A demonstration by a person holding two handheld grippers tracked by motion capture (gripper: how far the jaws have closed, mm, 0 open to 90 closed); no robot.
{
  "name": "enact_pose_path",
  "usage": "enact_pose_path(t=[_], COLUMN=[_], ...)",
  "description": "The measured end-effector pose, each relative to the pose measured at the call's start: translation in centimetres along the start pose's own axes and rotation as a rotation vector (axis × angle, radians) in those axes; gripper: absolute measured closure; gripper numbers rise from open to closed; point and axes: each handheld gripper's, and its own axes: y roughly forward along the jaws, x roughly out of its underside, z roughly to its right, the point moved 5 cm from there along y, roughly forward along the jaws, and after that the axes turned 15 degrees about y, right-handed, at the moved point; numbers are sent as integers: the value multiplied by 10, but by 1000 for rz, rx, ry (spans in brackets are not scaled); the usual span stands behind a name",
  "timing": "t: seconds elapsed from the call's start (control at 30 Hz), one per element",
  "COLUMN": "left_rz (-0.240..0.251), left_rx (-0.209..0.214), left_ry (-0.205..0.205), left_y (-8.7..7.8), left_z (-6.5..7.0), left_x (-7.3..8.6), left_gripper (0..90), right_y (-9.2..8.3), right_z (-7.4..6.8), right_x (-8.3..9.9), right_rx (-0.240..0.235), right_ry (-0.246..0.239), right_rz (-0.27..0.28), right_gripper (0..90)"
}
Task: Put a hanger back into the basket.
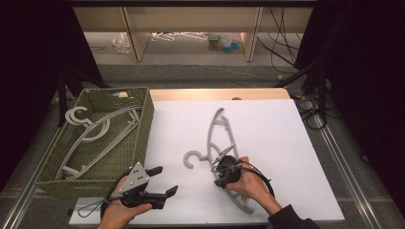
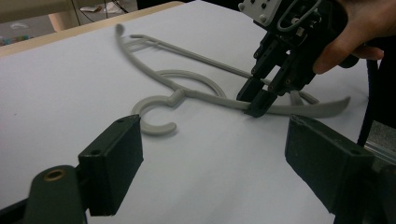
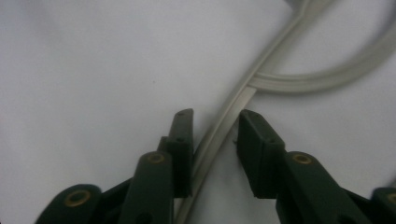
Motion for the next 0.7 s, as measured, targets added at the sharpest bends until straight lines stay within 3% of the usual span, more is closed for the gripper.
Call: enact_pose_path(t=[0.27, 0.4, 0.53, 0.7], left_rz=[-5, -4, -6, -24], left_rx=[-5, -3, -3, -8], left_ry=[17, 12, 13, 47], left_y=[-1, -1, 0, 7], left_z=[-1, -1, -1, -4], left_x=[0, 0, 0, 1], left_gripper=[195, 197, 199, 202], right_y=[-1, -5, -11, -28], right_z=[6, 6, 9, 2], right_x=[0, 2, 8, 18], right_rx=[-16, 0, -6, -82], right_ry=[-2, -93, -137, -215], right_rz=[7, -20, -36, -25], right_gripper=[816, 822, 823, 823])
